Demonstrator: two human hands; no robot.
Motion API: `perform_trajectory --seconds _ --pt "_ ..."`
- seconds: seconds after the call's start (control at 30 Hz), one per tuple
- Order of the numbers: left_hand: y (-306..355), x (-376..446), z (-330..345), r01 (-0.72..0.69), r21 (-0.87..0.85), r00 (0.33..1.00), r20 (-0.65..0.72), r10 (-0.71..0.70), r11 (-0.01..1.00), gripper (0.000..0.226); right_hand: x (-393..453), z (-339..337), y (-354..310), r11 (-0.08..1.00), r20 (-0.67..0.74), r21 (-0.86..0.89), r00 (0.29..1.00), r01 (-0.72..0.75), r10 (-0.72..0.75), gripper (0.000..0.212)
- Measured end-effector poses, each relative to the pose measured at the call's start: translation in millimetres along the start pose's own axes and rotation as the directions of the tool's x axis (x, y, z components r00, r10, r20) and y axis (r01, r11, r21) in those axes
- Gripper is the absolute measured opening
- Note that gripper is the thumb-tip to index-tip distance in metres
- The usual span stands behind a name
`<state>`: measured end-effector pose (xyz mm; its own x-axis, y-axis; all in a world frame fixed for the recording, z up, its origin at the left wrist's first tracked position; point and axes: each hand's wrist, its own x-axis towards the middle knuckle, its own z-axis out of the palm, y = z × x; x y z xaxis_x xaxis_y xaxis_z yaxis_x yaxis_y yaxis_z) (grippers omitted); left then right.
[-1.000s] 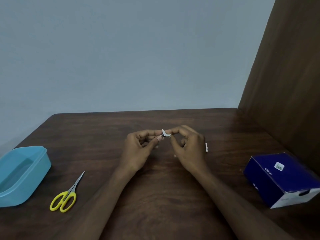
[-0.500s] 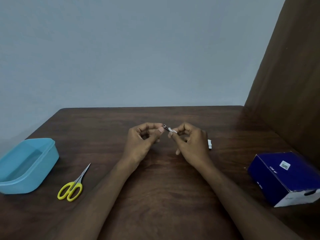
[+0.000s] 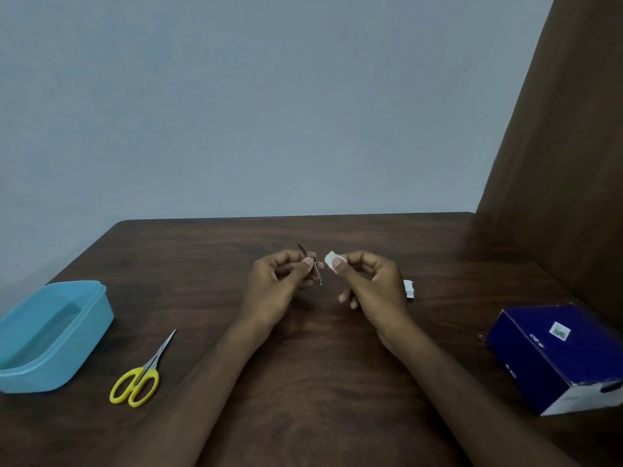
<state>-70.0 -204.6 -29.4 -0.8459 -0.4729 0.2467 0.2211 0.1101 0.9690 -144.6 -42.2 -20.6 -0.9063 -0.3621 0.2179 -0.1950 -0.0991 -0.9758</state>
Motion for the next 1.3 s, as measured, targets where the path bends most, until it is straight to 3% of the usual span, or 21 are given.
perform_trajectory --seconds 0.07,0.17,0.3,0.47,0.67,0.83,0.97,1.3 --pt "-1.0 0.3 -1.0 -0.005 0.067 0.999 0.033 0.003 0.998 0.011 2.5 -3.7 0.2 0.995 -0.062 -0.081 0.996 0.062 -0.067 0.014" --pt "-2.6 0.2 -2.1 -0.063 0.213 0.995 0.083 0.046 0.975 0.009 2.2 -6.4 1.7 0.982 0.001 -0.122 0.989 0.144 -0.145 0.007" --pt "3.8 -4.0 -1.0 -0.104 0.281 0.989 0.135 0.068 0.954 0.012 3.1 -4.1 7.2 0.955 0.033 -0.247 0.986 0.167 -0.164 0.022" --pt "5.5 -6.1 0.0 -0.054 0.271 0.987 0.162 0.01 0.961 0.01 7.8 -7.6 7.0 0.947 -0.082 -0.291 0.983 0.133 -0.163 0.031" --pt "6.2 -4.9 1.7 0.023 0.208 0.994 0.098 -0.044 0.978 0.009 6.4 -14.8 1.9 0.898 -0.267 -0.372 0.9 0.233 -0.344 0.015" --pt "7.7 -5.7 1.0 0.087 0.137 0.995 0.035 -0.092 0.987 0.011 -6.8 -7.8 0.9 0.744 -0.037 -0.503 0.849 0.44 -0.528 0.011" --pt "10.2 -7.6 1.9 0.098 0.106 0.995 0.011 -0.1 0.99 0.021 -9.2 -3.3 7.2 0.633 0.161 -0.6 0.849 0.489 -0.503 0.008" --pt "6.6 -5.0 -0.8 0.108 0.139 0.994 -0.01 -0.108 0.984 0.022 -8.7 -3.4 9.0 0.595 0.27 -0.635 0.864 0.492 -0.426 0.02"
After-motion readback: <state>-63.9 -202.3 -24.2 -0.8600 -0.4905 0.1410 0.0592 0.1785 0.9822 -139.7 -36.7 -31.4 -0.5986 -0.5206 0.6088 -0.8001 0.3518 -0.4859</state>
